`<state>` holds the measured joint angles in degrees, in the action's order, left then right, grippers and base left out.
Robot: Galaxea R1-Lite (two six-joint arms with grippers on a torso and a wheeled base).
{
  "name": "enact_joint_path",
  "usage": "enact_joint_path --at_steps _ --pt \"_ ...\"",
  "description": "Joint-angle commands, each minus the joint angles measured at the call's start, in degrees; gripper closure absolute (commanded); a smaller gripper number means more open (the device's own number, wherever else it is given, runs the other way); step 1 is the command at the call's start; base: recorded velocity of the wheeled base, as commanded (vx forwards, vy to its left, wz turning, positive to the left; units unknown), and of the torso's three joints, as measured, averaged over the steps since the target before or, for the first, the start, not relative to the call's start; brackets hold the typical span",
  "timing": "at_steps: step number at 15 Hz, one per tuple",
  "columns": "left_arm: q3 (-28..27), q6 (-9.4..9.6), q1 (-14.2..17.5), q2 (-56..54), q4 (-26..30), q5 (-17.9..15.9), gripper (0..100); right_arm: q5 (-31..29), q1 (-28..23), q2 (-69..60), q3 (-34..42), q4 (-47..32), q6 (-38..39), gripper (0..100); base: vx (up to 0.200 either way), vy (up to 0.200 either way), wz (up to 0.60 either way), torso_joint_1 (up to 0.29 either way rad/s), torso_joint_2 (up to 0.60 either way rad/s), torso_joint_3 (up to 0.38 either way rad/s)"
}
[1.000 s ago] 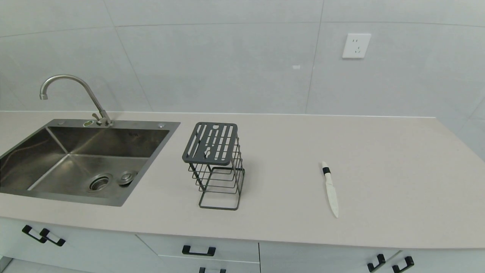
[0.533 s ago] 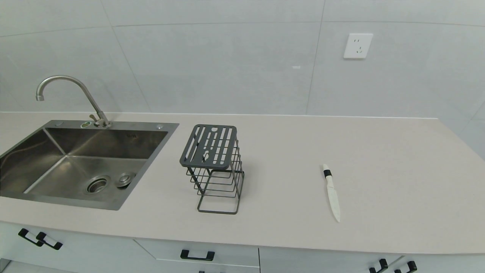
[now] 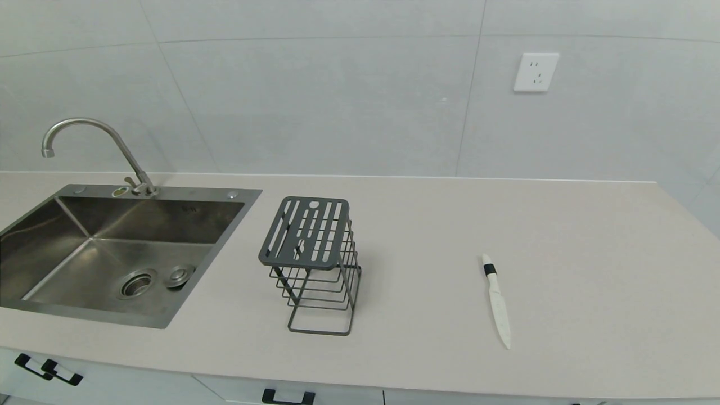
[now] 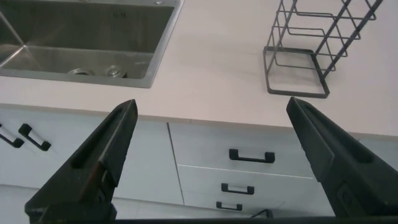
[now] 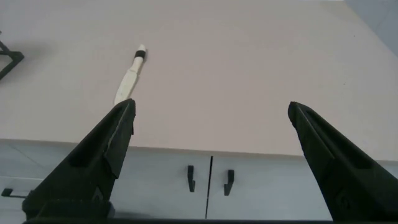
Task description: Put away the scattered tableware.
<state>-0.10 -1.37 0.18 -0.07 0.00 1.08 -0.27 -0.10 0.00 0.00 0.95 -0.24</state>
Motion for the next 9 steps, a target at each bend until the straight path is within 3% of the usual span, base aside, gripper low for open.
enact_joint_path --at_steps 1,3,4,7,9 --pt "0.0 -0.13 0.1 0.1 0.0 0.0 0 0.1 0.0 0.1 0.0 3.4 -0.2 0 0.000 0.000 0.00 0.000 0.00 0.000" --pt "0.0 -0.30 0.1 0.1 0.0 0.0 0 1.7 0.0 0.1 0.0 9.9 -2.7 0 0.000 0.000 0.00 0.000 0.00 0.000" --pt "0.0 -0.22 0.1 0.1 0.0 0.0 0 5.9 -0.1 1.8 -2.1 9.7 -3.9 0 0.000 0.000 0.00 0.000 0.00 0.000" --pt "0.0 -0.30 0.1 0.1 0.0 0.0 0 11.2 1.9 20.0 -12.9 1.6 -4.0 0 0.000 0.000 0.00 0.000 0.00 0.000" --pt "0.0 -0.30 0.1 0.1 0.0 0.0 0 12.6 4.5 28.9 -13.9 0.8 -3.9 0 0.000 0.000 0.00 0.000 0.00 0.000"
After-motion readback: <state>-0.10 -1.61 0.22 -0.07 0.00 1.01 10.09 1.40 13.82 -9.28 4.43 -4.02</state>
